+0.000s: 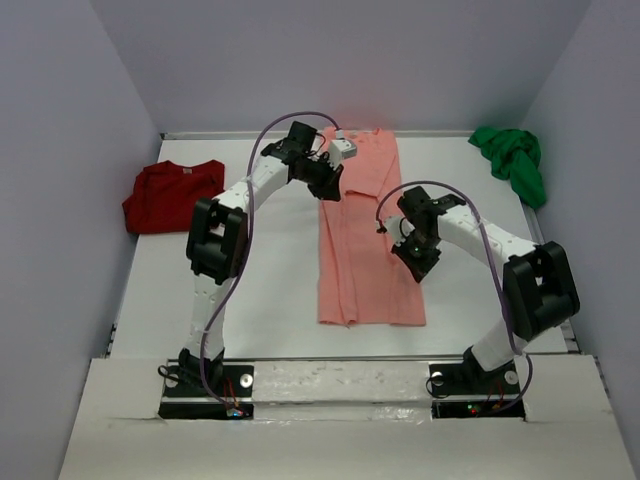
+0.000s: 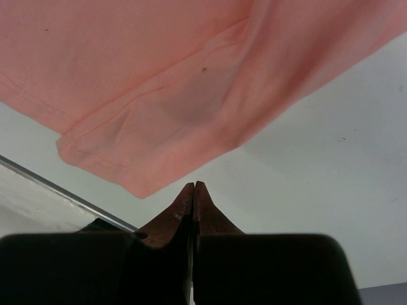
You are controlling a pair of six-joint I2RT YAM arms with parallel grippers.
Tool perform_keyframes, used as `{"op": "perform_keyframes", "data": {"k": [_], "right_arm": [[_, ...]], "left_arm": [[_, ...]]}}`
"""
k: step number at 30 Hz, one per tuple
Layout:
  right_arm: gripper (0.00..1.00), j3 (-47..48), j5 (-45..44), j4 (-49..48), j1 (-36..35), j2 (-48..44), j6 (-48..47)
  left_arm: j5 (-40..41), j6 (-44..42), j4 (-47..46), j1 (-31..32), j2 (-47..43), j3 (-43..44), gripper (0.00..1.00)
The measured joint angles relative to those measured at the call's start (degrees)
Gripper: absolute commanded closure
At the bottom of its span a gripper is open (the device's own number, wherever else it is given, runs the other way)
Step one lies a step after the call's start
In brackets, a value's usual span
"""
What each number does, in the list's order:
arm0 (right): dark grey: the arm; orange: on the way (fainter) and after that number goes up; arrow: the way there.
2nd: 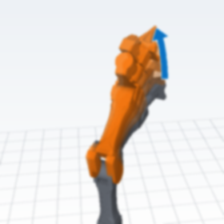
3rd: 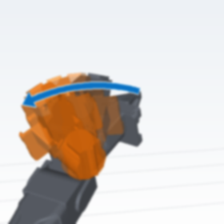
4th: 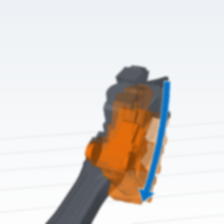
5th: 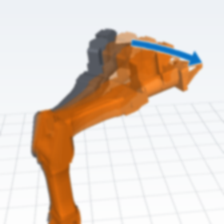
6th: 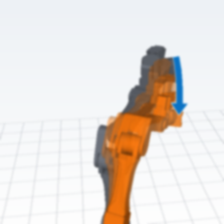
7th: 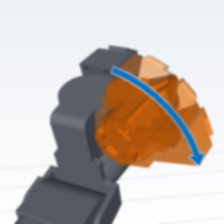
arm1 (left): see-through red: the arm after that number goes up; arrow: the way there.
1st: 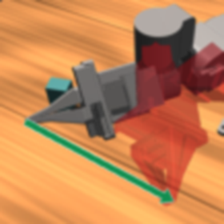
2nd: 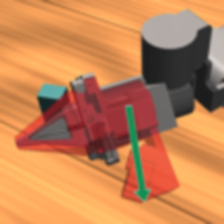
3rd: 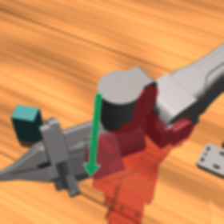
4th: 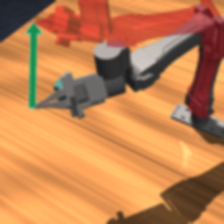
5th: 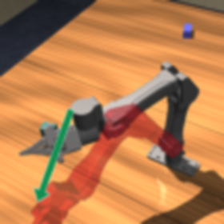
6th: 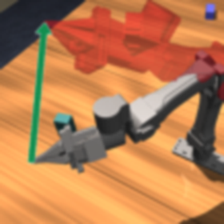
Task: Fold and stack the t-shirts
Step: Fold the tshirt
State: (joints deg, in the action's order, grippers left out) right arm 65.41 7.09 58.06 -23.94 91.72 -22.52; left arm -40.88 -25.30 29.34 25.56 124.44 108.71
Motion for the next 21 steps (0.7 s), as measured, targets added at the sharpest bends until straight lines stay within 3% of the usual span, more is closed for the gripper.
{"op": "perform_keyframes", "data": {"k": [11,21], "right_arm": [[1.00,0.02,3.78,1.55,0.00,6.64,-3.10],[1.00,1.88,6.01,1.77,0.00,13.62,-3.87]], "left_arm": [[2.27,4.70,1.27,1.75,5.40,1.31,1.00],[3.72,7.85,3.32,2.49,14.05,9.07,1.00]]}}
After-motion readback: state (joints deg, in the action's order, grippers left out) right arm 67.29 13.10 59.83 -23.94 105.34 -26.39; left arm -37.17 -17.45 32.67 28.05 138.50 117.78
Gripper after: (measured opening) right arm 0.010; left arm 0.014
